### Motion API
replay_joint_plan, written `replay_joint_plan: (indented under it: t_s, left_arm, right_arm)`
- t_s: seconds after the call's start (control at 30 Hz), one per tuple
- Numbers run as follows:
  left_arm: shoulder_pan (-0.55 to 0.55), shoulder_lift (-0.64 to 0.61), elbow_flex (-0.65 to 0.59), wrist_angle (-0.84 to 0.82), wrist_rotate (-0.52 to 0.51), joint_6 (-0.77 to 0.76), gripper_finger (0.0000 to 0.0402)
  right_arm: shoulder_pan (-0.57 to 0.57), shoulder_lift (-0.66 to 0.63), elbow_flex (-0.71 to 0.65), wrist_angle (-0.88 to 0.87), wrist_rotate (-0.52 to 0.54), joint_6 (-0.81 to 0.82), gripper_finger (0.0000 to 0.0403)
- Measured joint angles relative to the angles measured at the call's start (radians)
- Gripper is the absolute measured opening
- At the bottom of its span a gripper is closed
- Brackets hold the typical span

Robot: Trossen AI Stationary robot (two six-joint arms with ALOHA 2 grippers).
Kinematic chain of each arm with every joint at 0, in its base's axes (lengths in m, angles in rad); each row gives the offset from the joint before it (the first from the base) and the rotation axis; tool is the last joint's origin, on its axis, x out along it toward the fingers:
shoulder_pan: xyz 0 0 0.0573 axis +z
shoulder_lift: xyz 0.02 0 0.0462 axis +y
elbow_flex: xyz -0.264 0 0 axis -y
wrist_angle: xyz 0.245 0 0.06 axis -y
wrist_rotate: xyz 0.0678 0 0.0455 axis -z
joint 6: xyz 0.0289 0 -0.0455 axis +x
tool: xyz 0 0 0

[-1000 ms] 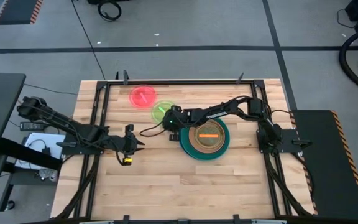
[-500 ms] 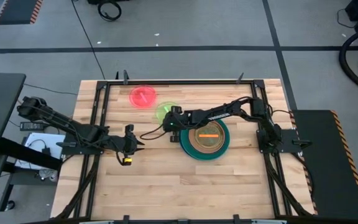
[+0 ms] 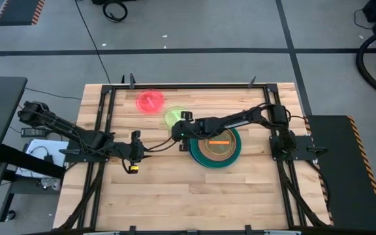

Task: Stack plastic plates
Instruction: Stack the green plate on top of the orange plate

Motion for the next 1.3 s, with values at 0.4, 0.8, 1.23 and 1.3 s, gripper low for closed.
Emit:
replay_joint_plan:
  t_s: [0.4,0.8,1.23,1.3]
  left_arm:
    - [0.0,0.0,0.0,0.0,0.0,0.0,0.0089]
    - [0.0,0.0,0.0,-0.005,-0.097,0.011,0.0089]
    - [0.14,0.0,0.0,-0.01,-0.205,0.053,0.009]
    - [0.167,0.0,0.0,-0.009,-0.205,0.053,0.0095]
  right_arm:
    - [0.053,-0.059,0.0,-0.149,0.085,0.091,0.0012]
    - [0.143,-0.072,0.001,-0.387,0.141,0.319,0.0015]
    - [0.269,-0.072,0.001,-0.606,0.174,0.688,0.0016]
    - [0.29,-0.072,0.001,-0.643,0.181,0.752,0.0016]
